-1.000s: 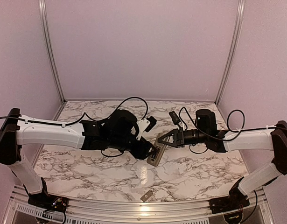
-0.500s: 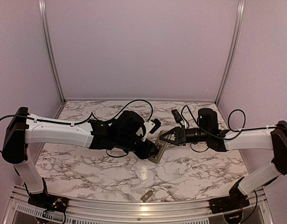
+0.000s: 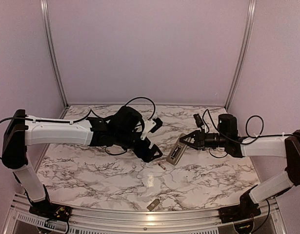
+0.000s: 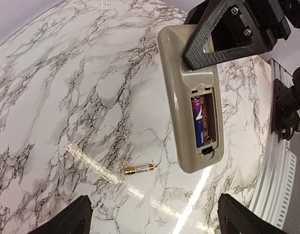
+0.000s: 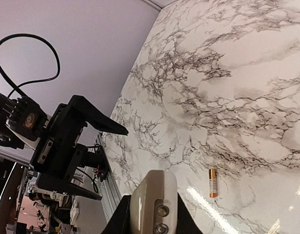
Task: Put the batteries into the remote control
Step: Adjust the battery in the battery compartment, then pick up the battery from the center of the board.
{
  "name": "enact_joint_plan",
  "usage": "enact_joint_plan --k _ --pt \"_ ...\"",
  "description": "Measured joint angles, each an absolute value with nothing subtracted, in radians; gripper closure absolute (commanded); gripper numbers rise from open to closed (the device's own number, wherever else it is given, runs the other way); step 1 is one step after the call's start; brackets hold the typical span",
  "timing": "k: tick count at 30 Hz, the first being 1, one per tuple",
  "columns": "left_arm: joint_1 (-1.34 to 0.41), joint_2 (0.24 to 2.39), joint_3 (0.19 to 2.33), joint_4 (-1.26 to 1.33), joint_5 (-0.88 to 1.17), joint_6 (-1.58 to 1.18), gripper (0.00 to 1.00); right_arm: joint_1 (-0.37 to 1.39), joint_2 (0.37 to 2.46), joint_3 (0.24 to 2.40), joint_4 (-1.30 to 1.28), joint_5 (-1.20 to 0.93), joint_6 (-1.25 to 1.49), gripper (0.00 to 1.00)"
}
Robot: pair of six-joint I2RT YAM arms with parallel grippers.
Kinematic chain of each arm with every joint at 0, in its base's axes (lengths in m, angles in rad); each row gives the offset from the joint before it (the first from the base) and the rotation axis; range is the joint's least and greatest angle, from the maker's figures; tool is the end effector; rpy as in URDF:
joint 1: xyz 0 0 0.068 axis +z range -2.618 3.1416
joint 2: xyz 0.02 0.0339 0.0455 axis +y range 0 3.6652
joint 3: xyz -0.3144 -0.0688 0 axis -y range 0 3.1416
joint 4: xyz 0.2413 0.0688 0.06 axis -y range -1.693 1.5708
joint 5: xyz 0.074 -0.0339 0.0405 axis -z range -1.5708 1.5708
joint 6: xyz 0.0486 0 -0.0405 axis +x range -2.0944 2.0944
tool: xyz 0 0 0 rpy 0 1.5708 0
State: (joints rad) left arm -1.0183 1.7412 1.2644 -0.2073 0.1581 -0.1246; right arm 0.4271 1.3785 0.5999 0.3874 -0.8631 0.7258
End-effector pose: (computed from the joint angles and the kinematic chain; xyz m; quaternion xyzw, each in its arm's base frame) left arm 0.2085 -0.3528 0.2888 0.4197 0.7974 -0.2913 0.3211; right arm 0.2318 0.1461 0.2551 -0.1177 0.7811 0.5668 0.2341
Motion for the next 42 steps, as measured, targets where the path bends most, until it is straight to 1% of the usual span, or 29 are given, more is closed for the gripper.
enact_joint_plan --k 4,6,8,12,16,18,20,23,32,39,42 --pt "-0.97 1.758 1.314 -0.264 0.164 -0.065 0.19 0.338 1.349 0.571 0.354 -0.863 0.696 1.0" --pt "-0.954 1.798 1.373 -0.287 0.161 -0.057 0.19 0.303 1.339 0.561 0.33 -0.866 0.678 1.0" --pt "-0.953 1.827 1.397 -0.291 0.158 -0.025 0.17 0.273 1.33 0.553 0.307 -0.871 0.66 1.0" --pt "-0.976 1.863 1.419 -0.382 0.176 0.126 0.19 0.211 1.31 0.527 0.29 -0.899 0.635 1.0" --pt "-0.986 1.967 1.544 -0.482 0.207 0.295 0.22 0.167 1.285 0.48 0.29 -0.934 0.623 1.0" --pt "-0.984 2.006 1.576 -0.504 0.217 0.362 0.26 0.157 1.278 0.467 0.283 -0.943 0.615 1.0" --pt "-0.984 2.043 1.595 -0.519 0.225 0.427 0.32 0.151 1.273 0.465 0.273 -0.952 0.603 1.0" --pt "-0.983 2.091 1.619 -0.55 0.228 0.514 0.38 0.146 1.264 0.465 0.269 -0.96 0.593 1.0" --pt "-0.983 2.181 1.717 -0.592 0.232 0.669 0.47 0.138 1.258 0.464 0.268 -0.97 0.574 1.0" --pt "-0.986 2.229 1.783 -0.616 0.256 0.73 0.55 0.135 1.258 0.464 0.268 -0.984 0.569 1.0" --pt "-0.99 2.273 1.822 -0.638 0.258 0.75 0.56 0.134 1.258 0.464 0.268 -0.987 0.567 1.0"
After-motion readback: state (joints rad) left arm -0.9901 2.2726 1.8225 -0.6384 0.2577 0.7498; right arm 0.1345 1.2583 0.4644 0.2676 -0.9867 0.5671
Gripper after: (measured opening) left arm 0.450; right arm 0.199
